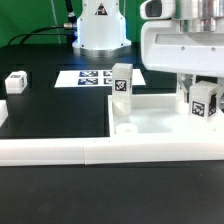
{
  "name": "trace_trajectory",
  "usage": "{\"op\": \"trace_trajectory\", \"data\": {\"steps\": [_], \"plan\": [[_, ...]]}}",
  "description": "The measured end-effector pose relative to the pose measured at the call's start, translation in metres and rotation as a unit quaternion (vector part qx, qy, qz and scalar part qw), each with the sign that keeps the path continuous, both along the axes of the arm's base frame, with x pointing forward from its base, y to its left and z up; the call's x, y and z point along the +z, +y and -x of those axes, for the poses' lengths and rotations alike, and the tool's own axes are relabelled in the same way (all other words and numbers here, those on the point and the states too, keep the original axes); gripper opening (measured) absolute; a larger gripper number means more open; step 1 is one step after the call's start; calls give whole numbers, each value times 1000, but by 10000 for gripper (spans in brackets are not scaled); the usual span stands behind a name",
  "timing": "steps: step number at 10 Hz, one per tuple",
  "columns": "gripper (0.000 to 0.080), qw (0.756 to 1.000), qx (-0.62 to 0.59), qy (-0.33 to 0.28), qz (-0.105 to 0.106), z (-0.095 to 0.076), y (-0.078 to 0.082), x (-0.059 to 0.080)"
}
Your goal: Assemble square table
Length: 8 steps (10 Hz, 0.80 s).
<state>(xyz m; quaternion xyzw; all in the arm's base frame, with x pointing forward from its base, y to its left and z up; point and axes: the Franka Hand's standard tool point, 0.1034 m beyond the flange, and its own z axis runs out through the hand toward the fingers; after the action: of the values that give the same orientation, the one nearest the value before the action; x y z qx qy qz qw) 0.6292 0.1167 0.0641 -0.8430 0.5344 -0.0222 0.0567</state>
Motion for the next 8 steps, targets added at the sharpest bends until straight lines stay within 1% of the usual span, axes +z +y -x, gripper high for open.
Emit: {"op": "trace_trajectory", "data": {"steps": [1,2,3,4,6,8], "plan": [[289,994,-105,9,-19,0,2,-2],[290,984,-175,14,-35,0,3,-2],[290,973,-224,17,-44,0,4,-2],[290,958,-280,18,-50,0,6,-2],[290,934,-353,18,-56,0,5,-3],[291,912,-406,24,-56,1,-1,-3]]}}
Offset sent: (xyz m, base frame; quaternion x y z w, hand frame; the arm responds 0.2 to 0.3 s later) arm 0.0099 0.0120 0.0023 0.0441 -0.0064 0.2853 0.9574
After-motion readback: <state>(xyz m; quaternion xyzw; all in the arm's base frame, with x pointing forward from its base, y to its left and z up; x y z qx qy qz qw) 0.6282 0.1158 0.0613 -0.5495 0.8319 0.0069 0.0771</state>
